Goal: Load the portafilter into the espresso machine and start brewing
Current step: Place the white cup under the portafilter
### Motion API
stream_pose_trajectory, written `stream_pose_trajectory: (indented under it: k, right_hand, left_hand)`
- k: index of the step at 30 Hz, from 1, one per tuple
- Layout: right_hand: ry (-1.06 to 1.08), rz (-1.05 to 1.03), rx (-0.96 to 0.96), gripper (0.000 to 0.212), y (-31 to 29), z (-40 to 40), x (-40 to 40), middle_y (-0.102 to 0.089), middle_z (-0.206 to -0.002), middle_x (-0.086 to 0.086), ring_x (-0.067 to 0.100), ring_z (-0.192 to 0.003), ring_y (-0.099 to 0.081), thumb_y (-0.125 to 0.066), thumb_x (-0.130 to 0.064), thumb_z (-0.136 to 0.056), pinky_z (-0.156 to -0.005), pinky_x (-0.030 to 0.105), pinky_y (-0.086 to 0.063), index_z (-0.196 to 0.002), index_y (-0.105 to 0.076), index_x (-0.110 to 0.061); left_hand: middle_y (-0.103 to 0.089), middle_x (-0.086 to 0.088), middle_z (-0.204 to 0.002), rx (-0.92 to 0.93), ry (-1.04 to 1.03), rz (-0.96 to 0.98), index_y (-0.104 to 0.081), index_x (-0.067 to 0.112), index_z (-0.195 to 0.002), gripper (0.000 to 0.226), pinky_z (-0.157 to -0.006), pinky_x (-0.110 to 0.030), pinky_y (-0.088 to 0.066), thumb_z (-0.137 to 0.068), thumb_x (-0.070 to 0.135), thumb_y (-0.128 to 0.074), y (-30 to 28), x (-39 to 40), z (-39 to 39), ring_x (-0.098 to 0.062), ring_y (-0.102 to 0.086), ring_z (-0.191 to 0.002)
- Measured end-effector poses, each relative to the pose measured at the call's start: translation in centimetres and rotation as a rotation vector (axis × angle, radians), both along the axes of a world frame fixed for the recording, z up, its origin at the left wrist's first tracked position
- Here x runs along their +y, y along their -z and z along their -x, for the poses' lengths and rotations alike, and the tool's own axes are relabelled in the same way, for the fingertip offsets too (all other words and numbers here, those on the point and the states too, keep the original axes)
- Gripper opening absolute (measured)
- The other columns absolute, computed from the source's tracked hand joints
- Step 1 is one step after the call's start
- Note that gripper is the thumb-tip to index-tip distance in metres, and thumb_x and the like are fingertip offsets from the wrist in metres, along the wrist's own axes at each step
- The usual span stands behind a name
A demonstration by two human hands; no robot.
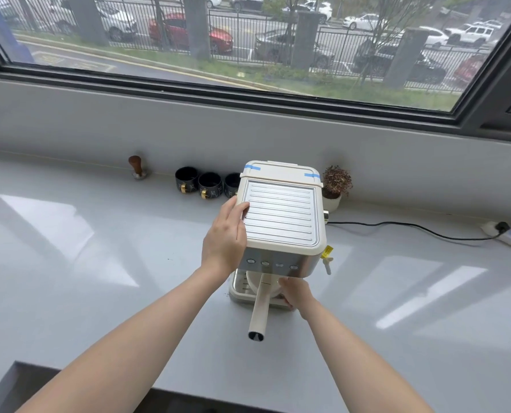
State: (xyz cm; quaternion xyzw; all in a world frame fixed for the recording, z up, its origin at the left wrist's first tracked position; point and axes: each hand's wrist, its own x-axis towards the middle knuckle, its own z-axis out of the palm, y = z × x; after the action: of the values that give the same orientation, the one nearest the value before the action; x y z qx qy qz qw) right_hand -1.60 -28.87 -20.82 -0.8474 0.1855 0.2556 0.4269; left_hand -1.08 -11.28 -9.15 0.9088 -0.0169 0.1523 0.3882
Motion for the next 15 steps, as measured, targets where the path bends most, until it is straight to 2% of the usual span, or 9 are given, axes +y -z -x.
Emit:
stream_pose_trajectory:
  k: [2, 5, 7, 9, 11, 13, 15]
  right_hand:
    - [0.061, -0.082, -0.006, 0.029, 0.05, -0.29, 0.3, -0.052, -0.079, 0.003, 0.015, -0.065, -0.045, -0.047, -0.029, -0.094, -0.059, 0.022, -0.038, -0.066, -0.043, -0.024]
    - [0.107, -0.17, -0.042, 0.025, -0.29, -0.58, 0.61, -0.043, -0.067, -0.003, 0.01, -0.056, -0.036, -0.049, -0.034, -0.092, -0.051, 0.018, -0.029, -0.073, -0.038, -0.022]
    - [0.135, -0.193, 0.007, 0.029, -0.28, -0.44, 0.5, -0.045, -0.065, 0.004, 0.014, -0.052, -0.036, -0.051, -0.039, -0.089, -0.048, 0.021, -0.03, -0.076, -0.04, -0.016]
    - [0.156, -0.207, 0.045, 0.03, 0.19, -0.4, 0.2, -0.05, -0.073, 0.01, 0.017, -0.056, -0.04, -0.055, -0.04, -0.088, -0.05, 0.023, -0.033, -0.079, -0.045, -0.013]
    - [0.18, -0.263, -0.026, 0.026, 0.29, -0.29, 0.29, -0.051, -0.079, 0.011, 0.016, -0.059, -0.043, -0.058, -0.035, -0.089, -0.05, 0.02, -0.036, -0.084, -0.048, -0.011]
    - [0.188, -0.307, -0.195, 0.02, -0.01, -0.07, 0.61, -0.056, -0.086, 0.011, 0.02, -0.07, -0.05, -0.06, -0.029, -0.09, -0.06, 0.02, -0.045, -0.097, -0.053, -0.013]
    - [0.198, -0.282, -0.302, 0.028, 0.03, 0.26, 0.77, -0.063, -0.103, 0.019, 0.035, -0.09, -0.057, -0.062, -0.026, -0.089, -0.079, 0.04, -0.052, -0.11, -0.055, -0.009]
  left_hand:
    - [-0.034, 0.008, -0.15, -0.006, 0.001, 0.001, -0.047, 0.025, -0.131, 0.047, -0.083, -0.034, -0.047, -0.088, 0.022, -0.027, 0.06, 0.0, -0.04, -0.016, -0.045, -0.124]
    - [-0.034, 0.008, -0.15, -0.007, 0.001, -0.001, -0.047, 0.025, -0.131, 0.048, -0.083, -0.036, -0.048, -0.087, 0.022, -0.027, 0.13, 0.01, -0.07, -0.016, -0.044, -0.125]
    - [-0.034, 0.007, -0.15, -0.008, -0.002, 0.0, -0.047, 0.025, -0.131, 0.048, -0.083, -0.035, -0.048, -0.087, 0.022, -0.027, 0.18, 0.08, -0.06, -0.016, -0.044, -0.125]
    - [-0.034, 0.007, -0.15, -0.011, -0.003, 0.0, -0.047, 0.025, -0.131, 0.048, -0.083, -0.034, -0.048, -0.088, 0.022, -0.026, 0.22, 0.09, -0.08, -0.015, -0.043, -0.126]
    - [-0.034, 0.007, -0.15, -0.017, 0.001, -0.003, -0.047, 0.025, -0.131, 0.048, -0.082, -0.033, -0.047, -0.088, 0.022, -0.027, 0.27, 0.07, -0.17, -0.015, -0.043, -0.126]
    - [-0.035, 0.007, -0.15, -0.018, 0.003, 0.0, -0.047, 0.025, -0.131, 0.048, -0.082, -0.033, -0.047, -0.088, 0.021, -0.027, 0.32, 0.05, -0.29, -0.015, -0.044, -0.126]
    - [-0.035, 0.007, -0.15, -0.014, 0.003, 0.0, -0.047, 0.025, -0.131, 0.048, -0.082, -0.033, -0.047, -0.087, 0.021, -0.027, 0.39, 0.04, -0.32, -0.015, -0.043, -0.126]
